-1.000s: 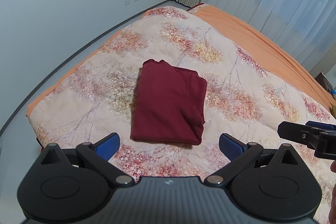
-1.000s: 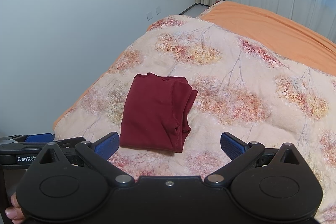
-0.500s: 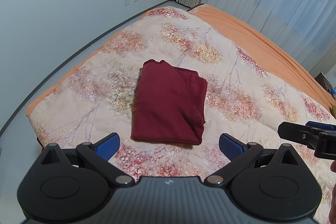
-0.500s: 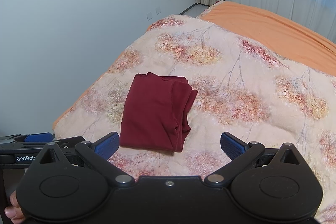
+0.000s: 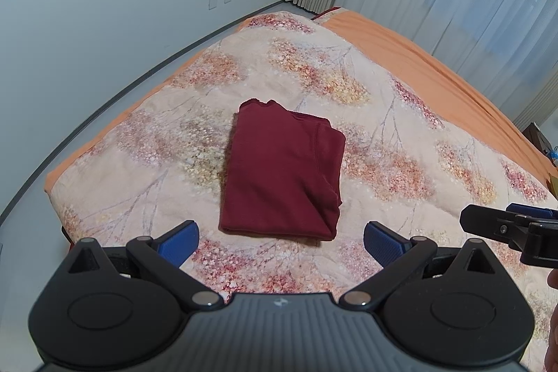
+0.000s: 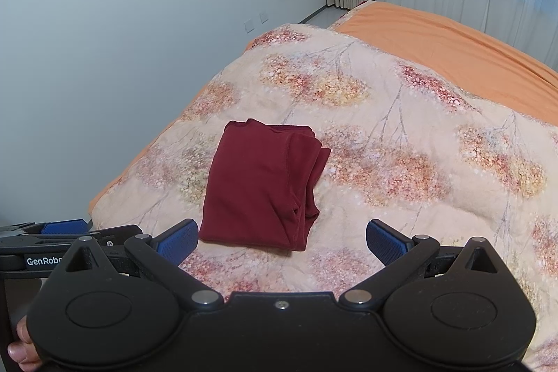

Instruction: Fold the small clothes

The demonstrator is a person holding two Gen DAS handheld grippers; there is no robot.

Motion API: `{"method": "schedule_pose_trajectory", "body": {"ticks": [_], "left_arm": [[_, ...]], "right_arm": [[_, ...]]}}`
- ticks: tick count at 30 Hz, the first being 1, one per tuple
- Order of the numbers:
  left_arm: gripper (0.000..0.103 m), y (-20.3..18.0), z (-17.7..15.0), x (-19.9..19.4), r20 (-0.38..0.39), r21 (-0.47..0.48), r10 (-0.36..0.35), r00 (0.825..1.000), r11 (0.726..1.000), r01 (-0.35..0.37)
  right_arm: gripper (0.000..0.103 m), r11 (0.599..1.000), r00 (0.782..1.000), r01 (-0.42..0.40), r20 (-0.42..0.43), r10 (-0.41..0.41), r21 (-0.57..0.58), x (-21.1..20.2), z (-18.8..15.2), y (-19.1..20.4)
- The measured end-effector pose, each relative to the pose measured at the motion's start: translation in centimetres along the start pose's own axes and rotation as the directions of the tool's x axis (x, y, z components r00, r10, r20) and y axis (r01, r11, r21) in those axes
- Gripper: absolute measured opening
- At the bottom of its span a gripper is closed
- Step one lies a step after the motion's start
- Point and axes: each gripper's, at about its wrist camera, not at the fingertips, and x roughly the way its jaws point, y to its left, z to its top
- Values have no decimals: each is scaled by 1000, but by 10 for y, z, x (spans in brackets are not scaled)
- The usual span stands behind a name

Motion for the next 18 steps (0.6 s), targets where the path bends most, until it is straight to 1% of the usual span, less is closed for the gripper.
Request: {"method": "schedule_pose_trajectory", "body": {"ticks": [8,13,18], "left_arm": [[103,5,-1,-3,2,-4,-7,1000,1000,7],[103,8,-3,-4,4,-28,-43,999,999,43],[103,7,-4,-12,50,-23,-35,998,999,36]], "right_arm": [[102,1000,1000,-1,-1,1,-2,0,0,0],[102,1000,1000,-1,1,1,-3,0,-1,2],[102,1000,1000,0,-1,0,0,0,-2,3]]}}
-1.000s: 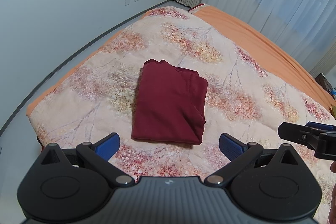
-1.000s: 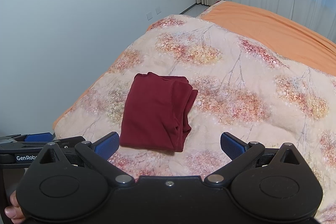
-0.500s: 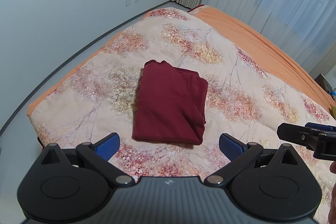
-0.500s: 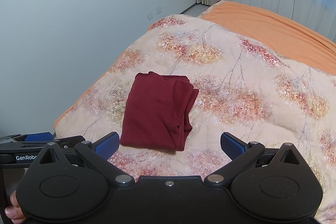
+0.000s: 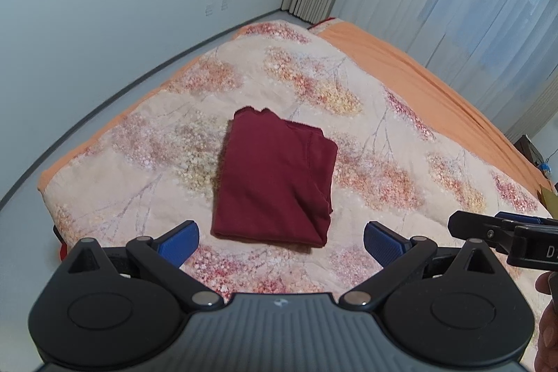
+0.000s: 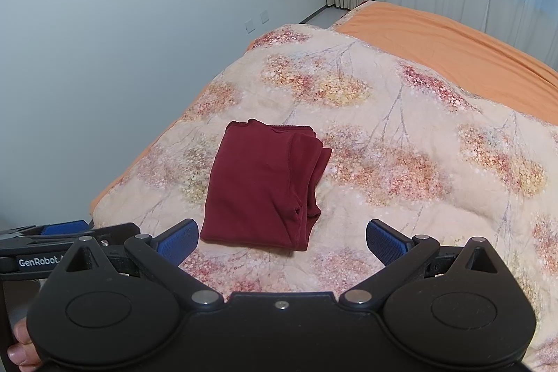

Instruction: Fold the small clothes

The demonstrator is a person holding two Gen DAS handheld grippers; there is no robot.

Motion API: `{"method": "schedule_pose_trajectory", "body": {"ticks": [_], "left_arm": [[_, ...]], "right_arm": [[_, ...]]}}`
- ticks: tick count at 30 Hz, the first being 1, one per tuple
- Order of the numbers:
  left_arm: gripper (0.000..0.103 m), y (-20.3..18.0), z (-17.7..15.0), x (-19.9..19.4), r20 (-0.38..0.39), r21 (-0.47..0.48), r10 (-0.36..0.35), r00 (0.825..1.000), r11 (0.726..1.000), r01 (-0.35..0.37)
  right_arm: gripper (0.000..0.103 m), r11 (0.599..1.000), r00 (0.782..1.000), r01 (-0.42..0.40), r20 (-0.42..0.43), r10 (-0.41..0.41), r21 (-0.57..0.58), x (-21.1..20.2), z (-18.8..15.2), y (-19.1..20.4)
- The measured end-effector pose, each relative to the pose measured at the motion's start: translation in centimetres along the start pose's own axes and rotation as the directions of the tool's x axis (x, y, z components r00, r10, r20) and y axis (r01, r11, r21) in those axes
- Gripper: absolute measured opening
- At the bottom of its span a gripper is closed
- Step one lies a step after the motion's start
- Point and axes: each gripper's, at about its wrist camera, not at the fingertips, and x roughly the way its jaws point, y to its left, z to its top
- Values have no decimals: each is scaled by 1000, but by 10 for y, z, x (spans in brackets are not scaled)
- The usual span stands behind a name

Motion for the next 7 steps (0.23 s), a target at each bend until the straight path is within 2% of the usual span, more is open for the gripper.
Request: {"method": "schedule_pose_trajectory", "body": {"ticks": [7], "left_arm": [[103,0,4,2,9,-8,26,1000,1000,-26]], "right_arm": [[102,1000,1000,0,-3,0,4,1,-1,2]]}}
